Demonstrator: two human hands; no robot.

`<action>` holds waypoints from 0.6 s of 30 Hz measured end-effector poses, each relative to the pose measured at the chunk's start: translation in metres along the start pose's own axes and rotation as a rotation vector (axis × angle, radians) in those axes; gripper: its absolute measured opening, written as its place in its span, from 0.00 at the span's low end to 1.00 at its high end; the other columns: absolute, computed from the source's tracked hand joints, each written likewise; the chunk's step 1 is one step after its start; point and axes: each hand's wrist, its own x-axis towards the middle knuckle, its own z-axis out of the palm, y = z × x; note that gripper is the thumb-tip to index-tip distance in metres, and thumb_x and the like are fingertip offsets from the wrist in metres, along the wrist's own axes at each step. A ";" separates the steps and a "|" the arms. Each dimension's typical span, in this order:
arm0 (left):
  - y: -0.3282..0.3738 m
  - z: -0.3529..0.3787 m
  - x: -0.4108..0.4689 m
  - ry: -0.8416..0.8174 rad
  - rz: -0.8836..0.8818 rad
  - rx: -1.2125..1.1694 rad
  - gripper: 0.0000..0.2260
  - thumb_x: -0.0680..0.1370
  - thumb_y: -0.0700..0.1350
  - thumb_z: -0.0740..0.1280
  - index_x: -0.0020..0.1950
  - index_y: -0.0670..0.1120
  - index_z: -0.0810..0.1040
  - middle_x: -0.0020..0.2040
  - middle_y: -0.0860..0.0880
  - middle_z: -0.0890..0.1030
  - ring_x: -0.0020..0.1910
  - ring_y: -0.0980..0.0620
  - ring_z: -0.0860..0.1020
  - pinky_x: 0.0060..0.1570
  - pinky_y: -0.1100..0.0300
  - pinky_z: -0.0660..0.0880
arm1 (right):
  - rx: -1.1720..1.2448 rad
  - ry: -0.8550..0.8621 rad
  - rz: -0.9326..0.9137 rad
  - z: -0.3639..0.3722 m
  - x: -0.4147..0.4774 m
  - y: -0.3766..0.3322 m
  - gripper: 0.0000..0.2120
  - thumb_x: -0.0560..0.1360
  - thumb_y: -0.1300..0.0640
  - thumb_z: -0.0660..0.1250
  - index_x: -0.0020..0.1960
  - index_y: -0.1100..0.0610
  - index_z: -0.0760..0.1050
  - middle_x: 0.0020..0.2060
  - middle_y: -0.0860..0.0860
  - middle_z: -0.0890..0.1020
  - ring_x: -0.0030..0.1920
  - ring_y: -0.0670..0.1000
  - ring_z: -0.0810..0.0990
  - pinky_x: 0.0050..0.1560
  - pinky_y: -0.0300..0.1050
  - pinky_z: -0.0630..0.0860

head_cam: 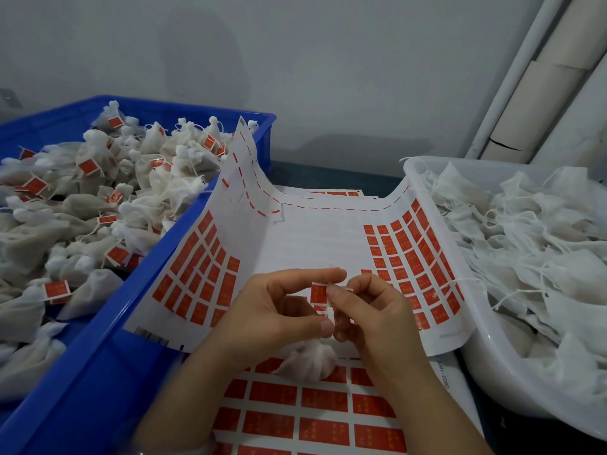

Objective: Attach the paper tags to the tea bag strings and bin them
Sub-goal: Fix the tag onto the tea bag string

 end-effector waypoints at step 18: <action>-0.001 0.002 0.001 0.023 0.056 -0.014 0.24 0.67 0.37 0.72 0.58 0.59 0.78 0.53 0.51 0.83 0.48 0.37 0.81 0.48 0.45 0.80 | 0.137 -0.043 0.014 0.002 -0.002 -0.002 0.06 0.70 0.63 0.69 0.37 0.55 0.78 0.27 0.50 0.78 0.27 0.49 0.75 0.28 0.40 0.73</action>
